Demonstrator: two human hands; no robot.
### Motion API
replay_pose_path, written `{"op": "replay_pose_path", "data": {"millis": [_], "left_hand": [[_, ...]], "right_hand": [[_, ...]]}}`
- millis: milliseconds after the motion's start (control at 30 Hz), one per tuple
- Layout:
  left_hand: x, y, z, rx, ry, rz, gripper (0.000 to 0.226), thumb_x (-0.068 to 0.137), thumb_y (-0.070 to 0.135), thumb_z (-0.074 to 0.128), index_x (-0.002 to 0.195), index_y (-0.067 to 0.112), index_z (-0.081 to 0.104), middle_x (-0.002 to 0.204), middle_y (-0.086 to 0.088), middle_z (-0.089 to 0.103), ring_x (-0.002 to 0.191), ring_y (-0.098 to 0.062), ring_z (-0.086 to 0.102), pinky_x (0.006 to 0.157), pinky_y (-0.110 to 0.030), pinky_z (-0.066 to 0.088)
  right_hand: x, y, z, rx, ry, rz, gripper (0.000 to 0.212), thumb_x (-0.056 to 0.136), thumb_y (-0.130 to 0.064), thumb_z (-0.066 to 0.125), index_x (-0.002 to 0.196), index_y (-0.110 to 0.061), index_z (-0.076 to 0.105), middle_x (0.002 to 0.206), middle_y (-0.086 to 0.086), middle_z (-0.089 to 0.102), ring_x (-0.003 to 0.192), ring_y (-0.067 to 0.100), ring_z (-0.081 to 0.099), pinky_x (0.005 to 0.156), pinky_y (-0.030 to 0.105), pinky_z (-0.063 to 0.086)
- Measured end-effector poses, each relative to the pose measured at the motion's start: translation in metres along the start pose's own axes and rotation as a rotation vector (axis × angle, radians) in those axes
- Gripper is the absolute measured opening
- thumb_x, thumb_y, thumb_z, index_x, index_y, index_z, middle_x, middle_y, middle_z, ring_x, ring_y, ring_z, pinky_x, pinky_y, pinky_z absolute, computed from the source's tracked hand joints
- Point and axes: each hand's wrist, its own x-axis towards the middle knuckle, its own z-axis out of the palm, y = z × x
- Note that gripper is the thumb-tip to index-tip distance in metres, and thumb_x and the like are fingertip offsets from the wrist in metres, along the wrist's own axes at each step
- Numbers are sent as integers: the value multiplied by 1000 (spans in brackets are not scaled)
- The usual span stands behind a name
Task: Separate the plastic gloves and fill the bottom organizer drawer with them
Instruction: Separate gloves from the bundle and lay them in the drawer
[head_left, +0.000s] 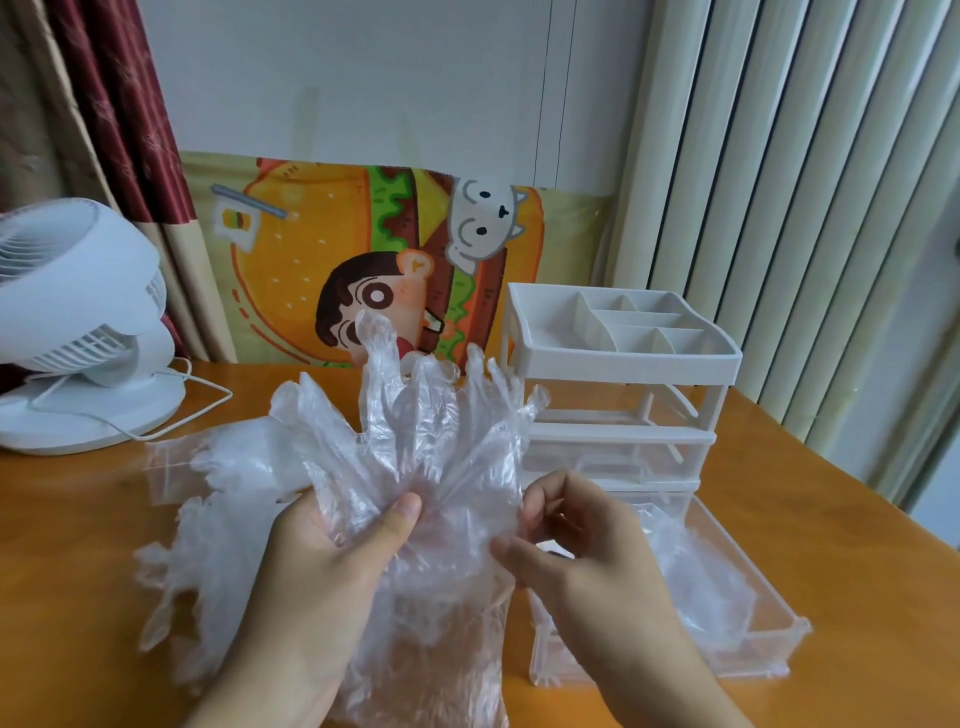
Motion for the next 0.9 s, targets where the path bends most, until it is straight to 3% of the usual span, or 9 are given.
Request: {"op": "replay_pose_path", "data": {"millis": [100, 167, 267, 500, 633, 733, 767, 833, 900], "left_hand": [[2, -1, -2, -52, 10, -51, 22, 92, 9, 73, 113, 16, 74, 108, -7, 79, 103, -27, 76, 102, -56, 51], [3, 0, -3, -137, 16, -111, 26, 93, 3, 69, 119, 10, 70, 109, -12, 79, 102, -31, 76, 101, -55, 52], [4, 2, -3, -214, 7, -179, 31, 94, -2, 64, 124, 5, 67, 111, -17, 77, 102, -34, 76, 100, -53, 52], [1, 8, -4, -228, -1, -190, 30, 95, 2, 64, 124, 11, 68, 113, -14, 77, 106, -34, 75, 103, -58, 50], [-2, 9, -3, -187, -37, -146, 25, 96, 0, 62, 119, 6, 68, 110, -16, 78, 104, -32, 76, 99, -52, 53], [-6, 12, 1, -166, -135, -150, 23, 96, -3, 58, 107, 6, 75, 109, -12, 79, 105, -27, 76, 82, -37, 61], [-8, 12, 2, -172, -157, -149, 24, 96, -4, 58, 103, 6, 78, 109, -13, 79, 105, -28, 76, 80, -38, 61], [-8, 13, 2, -188, -171, -138, 27, 94, -5, 59, 102, 9, 80, 111, -16, 78, 107, -31, 75, 96, -46, 53], [-6, 13, -1, -218, -165, -138, 23, 88, -5, 67, 103, 8, 79, 112, -19, 77, 106, -33, 75, 101, -48, 48]], "right_hand": [[0, -1, -1, 163, -18, 49, 14, 81, -8, 77, 83, -10, 64, 73, 6, 57, 67, 23, 55, 63, 34, 48], [1, -1, -2, 209, 2, 60, 7, 84, -5, 71, 85, -5, 63, 69, 10, 56, 61, 25, 53, 60, 39, 46], [1, 0, -3, 155, 8, 47, 15, 93, 10, 60, 85, -2, 66, 64, 13, 56, 56, 26, 52, 53, 39, 46], [-2, -5, 0, 98, -70, 25, 20, 88, 14, 55, 82, -2, 67, 62, 15, 55, 52, 25, 52, 50, 37, 46], [-2, -7, 2, 213, 75, 39, 8, 98, -6, 65, 92, -6, 70, 80, 18, 64, 61, 30, 60, 51, 38, 52], [-2, -6, 2, 162, 30, 57, 16, 99, -25, 71, 95, -10, 76, 92, 13, 76, 78, 36, 73, 66, 51, 60], [-1, -6, 3, 151, 2, 59, 19, 99, -26, 70, 92, -9, 77, 91, 17, 76, 80, 34, 74, 70, 50, 60], [-1, -5, 3, 186, -31, 67, 27, 103, -24, 64, 87, -6, 77, 89, 23, 75, 78, 28, 69, 73, 45, 53], [0, -4, 1, 304, -22, 114, 37, 108, -21, 54, 83, -8, 78, 84, 17, 74, 76, 23, 65, 73, 39, 50]]}}
